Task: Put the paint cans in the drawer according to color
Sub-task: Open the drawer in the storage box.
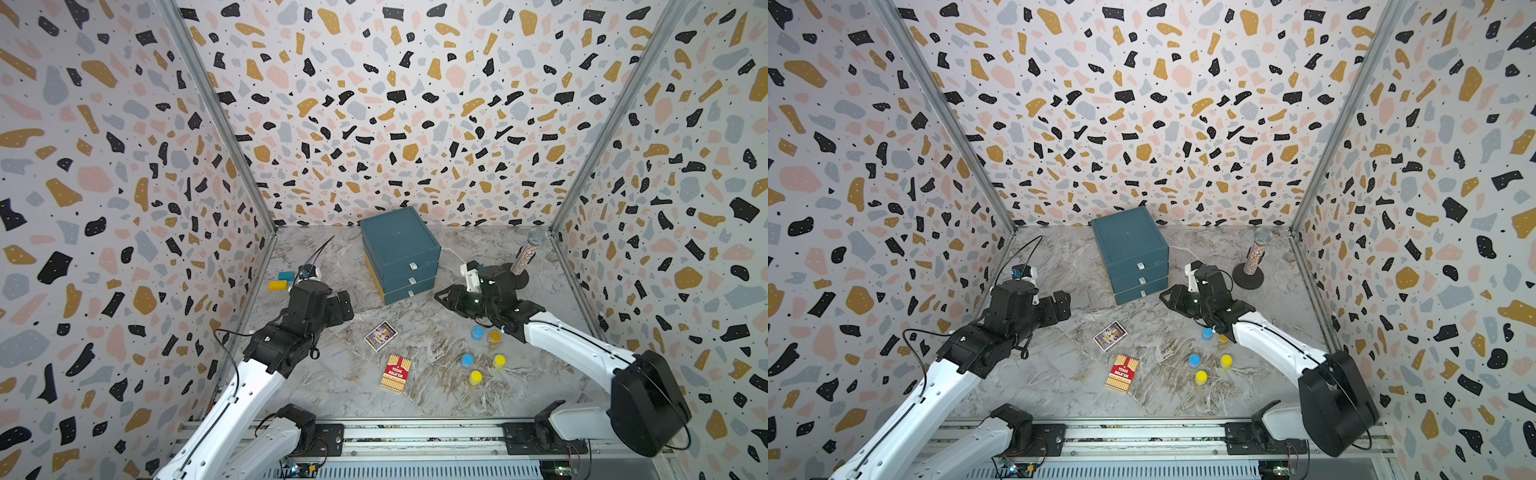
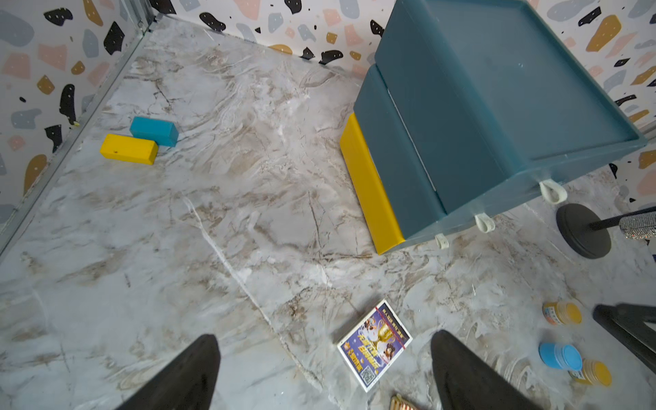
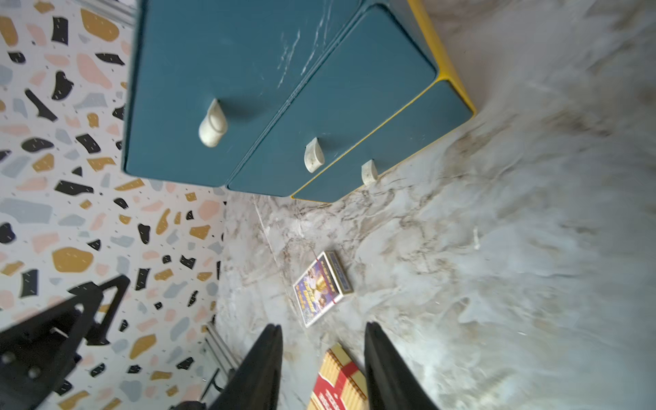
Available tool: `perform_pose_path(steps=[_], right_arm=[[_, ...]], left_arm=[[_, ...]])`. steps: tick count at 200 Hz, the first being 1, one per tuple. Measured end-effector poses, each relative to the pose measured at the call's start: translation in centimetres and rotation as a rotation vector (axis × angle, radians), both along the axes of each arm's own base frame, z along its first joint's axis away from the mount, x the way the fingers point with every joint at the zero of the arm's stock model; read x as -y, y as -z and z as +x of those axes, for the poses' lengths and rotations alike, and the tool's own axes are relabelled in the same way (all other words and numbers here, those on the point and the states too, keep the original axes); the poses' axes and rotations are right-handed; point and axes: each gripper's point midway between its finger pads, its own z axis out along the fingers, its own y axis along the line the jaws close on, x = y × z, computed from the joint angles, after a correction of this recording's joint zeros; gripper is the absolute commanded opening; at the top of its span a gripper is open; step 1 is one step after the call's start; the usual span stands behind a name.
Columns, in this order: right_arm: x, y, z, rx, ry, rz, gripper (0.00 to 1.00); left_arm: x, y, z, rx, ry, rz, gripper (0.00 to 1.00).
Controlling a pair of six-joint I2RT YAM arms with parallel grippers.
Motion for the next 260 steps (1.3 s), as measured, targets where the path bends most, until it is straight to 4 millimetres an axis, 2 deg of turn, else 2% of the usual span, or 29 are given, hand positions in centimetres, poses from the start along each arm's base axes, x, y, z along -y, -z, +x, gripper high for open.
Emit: perform_pose_path(steps=[26, 64, 89, 130, 160, 208, 260], right_arm=[[-1.5, -0.2, 1.2, -0.024, 0.007, 0.043, 0.4], [-2.7, -4.5, 2.9, 0.061, 0.008, 0.109, 0.39], [-3.3, -6.1, 4.0, 0.096, 0.006, 0.129, 0.39], [-4.7, -5.1, 5.3, 0.072, 0.002, 0.126, 0.37], [-5.7, -4.5, 5.5, 0.056, -0.008, 0.123, 0.36], [-6.1, -4.7, 5.8, 0.051, -0.007, 0.131, 0.34], [-6.4, -4.3, 6.5, 0.039, 0.008, 0.127, 0.27]], left_arm=[[-0.1, -0.1, -0.9, -0.025, 0.038, 0.03, 0.96], [-0.1, -0.5, -2.1, 0.011, 0.085, 0.033, 0.96], [0.0, -0.6, -2.5, 0.022, 0.108, 0.043, 0.96], [0.2, -0.7, -2.8, 0.026, 0.141, 0.052, 0.97], [-0.1, -1.2, -3.4, 0.047, 0.147, 0.057, 0.97], [-0.4, -1.5, -3.6, 0.062, 0.14, 0.063, 0.97], [-0.5, -1.4, -3.6, 0.06, 0.139, 0.07, 0.97]])
